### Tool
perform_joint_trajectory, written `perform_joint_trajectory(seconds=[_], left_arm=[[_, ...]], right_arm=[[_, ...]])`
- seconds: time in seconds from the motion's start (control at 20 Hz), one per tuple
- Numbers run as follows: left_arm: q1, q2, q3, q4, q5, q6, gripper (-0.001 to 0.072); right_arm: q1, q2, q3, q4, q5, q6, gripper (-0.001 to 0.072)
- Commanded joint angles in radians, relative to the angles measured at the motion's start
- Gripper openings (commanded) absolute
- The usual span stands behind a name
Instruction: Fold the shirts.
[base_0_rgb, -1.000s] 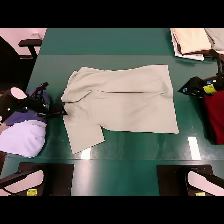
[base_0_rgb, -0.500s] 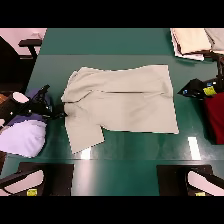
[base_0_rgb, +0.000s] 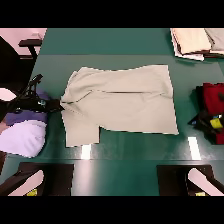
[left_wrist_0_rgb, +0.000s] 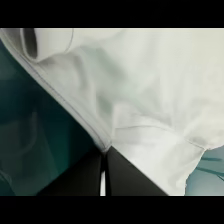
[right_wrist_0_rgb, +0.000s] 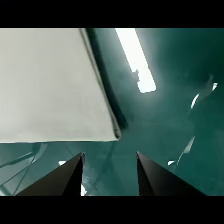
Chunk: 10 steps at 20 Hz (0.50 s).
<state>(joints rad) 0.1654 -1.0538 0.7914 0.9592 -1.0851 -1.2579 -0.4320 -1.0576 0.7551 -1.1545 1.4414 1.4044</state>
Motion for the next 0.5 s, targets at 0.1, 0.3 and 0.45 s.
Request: perform_joint_trajectory(seconds=[0.1,0.3,0.45], left_arm=[[0.001,0.025,0.002,0.002,-0.024,0.002,0.0025],[0.001,0.026,0.002,0.002,-0.026,0.002,0.0025],[0.001,0.026,0.002,0.002,-0.042,0.002,0.0025]], right_arm=[[-0.095,-0.041,-0.230,0.176,-0.097,-0.053,0.0389],[0.051,-0.123,-0.228,0.248,-0.210,-0.055,0.0384],[0.185,-0.144,-0.154,0.242,-0.248,-0.055,0.0134]])
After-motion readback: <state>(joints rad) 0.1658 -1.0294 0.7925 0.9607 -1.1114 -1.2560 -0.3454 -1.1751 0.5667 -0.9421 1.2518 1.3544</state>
